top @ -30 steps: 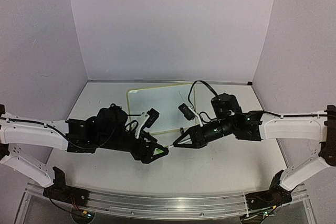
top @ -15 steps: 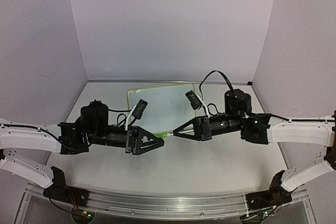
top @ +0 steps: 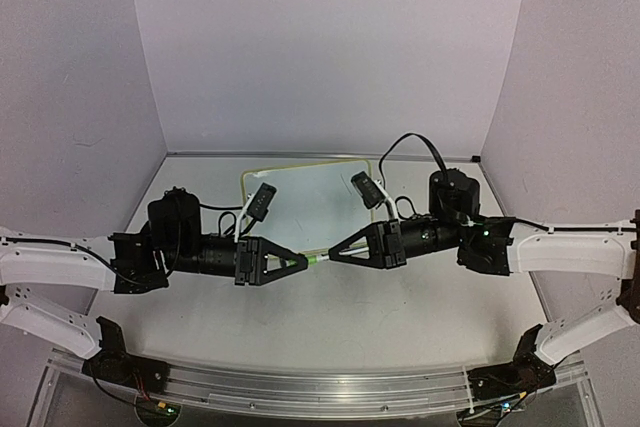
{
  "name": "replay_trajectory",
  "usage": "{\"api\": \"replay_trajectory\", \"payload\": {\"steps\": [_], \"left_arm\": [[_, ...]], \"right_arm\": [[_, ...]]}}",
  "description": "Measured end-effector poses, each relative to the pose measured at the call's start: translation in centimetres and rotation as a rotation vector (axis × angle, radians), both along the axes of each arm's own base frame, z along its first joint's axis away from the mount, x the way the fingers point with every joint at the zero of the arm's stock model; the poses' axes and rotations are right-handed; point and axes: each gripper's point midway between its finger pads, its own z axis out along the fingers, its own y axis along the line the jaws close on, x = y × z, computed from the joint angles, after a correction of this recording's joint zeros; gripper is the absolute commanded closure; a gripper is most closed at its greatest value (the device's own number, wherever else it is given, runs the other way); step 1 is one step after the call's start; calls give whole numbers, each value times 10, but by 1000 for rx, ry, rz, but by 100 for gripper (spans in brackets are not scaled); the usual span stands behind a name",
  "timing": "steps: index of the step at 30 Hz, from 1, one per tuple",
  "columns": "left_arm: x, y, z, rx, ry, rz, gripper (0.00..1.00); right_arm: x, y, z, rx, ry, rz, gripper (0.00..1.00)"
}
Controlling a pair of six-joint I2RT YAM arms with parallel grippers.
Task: Write a sentence on the whiteboard
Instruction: Open the pen cap from the whiteboard marker.
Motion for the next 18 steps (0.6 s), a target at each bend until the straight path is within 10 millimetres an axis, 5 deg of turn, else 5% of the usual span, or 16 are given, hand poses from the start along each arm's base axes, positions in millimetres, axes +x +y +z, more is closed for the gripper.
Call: {"api": "replay_trajectory", "payload": {"steps": [12, 18], "left_arm": [[-4, 3, 1, -34, -9, -24, 100], [15, 27, -2, -39, 10, 56, 100]], "right_arm": [[-3, -2, -2, 16, -5, 22, 100], [27, -41, 4, 37, -16, -98, 100]]}}
